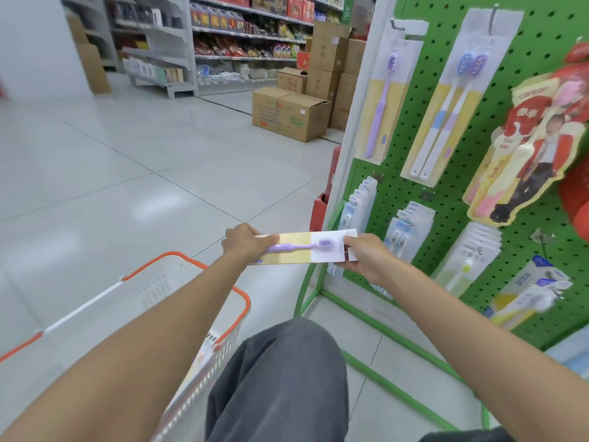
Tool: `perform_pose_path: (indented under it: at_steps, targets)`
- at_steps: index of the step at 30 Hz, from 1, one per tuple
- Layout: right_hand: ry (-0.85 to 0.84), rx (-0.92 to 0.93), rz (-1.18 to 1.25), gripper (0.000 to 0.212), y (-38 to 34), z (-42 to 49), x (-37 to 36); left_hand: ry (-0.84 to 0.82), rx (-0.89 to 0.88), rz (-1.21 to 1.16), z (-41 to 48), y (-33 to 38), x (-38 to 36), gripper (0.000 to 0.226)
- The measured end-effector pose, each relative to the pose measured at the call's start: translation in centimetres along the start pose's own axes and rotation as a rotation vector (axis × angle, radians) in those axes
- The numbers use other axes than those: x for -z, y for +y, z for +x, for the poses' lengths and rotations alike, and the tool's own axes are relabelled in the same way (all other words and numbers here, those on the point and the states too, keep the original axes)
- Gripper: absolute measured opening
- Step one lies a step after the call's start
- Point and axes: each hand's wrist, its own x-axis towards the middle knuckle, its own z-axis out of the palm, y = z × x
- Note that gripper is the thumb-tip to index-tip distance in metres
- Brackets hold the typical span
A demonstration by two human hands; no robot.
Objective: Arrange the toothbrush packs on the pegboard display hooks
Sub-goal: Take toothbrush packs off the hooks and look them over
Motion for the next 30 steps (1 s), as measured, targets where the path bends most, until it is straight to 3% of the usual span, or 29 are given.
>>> perform_pose_path:
  at_steps: [3, 6, 8, 11, 13, 16, 19, 21, 23, 25, 26, 30]
  targets:
    - [-0.051, -0.022, -0.204, 0.012, 1.9, 2.9, -3.8, 0.058, 0.111, -0.026, 0.9, -4.5, 1.4, 0.048]
    - [-0.123, 0.017, -0.39, 0.022, 4.4, 6.4, -8.3, 0.085, 0.131, -0.006, 1.2, -8.7, 2.8, 0.023]
    - [-0.135, 0.078, -0.543, 0.016, 6.1, 8.2, -11.7, 0.081, 0.176, 0.003, 1.8, -11.9, 3.5, 0.016]
    - [-0.198, 0.118, -0.789, 0.007, 7.9, 10.1, -16.4, 0.095, 0.283, -0.031, 2.9, -17.2, 4.5, 0.026]
    - [-0.309, 0.105, -0.955, 0.025, 9.3, 11.3, -19.5, 0.119, 0.373, -0.068, 3.3, -21.1, 4.9, 0.03]
    - [-0.47, 0.104, -1.176, 0.033, 11.4, 12.8, -23.9, 0.161, 0.47, -0.162, 3.3, -26.6, 4.8, 0.04]
    - [-0.566, 0.099, -1.275, 0.037, 13.5, 13.4, -27.7, 0.169, 0.537, -0.192, 3.5, -31.4, 3.7, 0.024]
    - [-0.628, 0.126, -1.362, 0.036, 15.3, 13.6, -29.3, 0.12, 0.585, -0.157, 3.4, -33.8, 2.7, 0.03]
    - [-0.648, 0.121, -1.386, 0.01, 17.8, 14.4, -30.4, 0.055, 0.651, -0.1, 3.5, -35.9, 1.7, 0.035]
    - [-0.664, 0.163, -1.455, 0.059, 20.6, 14.8, -31.0, 0.017, 0.705, -0.043, 3.3, -37.6, 1.1, 0.039]
    - [-0.68, 0.17, -1.46, 0.068, 22.2, 15.4, -31.3, -0.005, 0.723, -0.017, 3.3, -38.4, 0.8, 0.039]
    - [-0.761, 0.206, -1.559, 0.047, 25.3, 15.9, -30.9, -0.091, 0.779, 0.046, 2.4, -40.6, -0.4, 0.04]
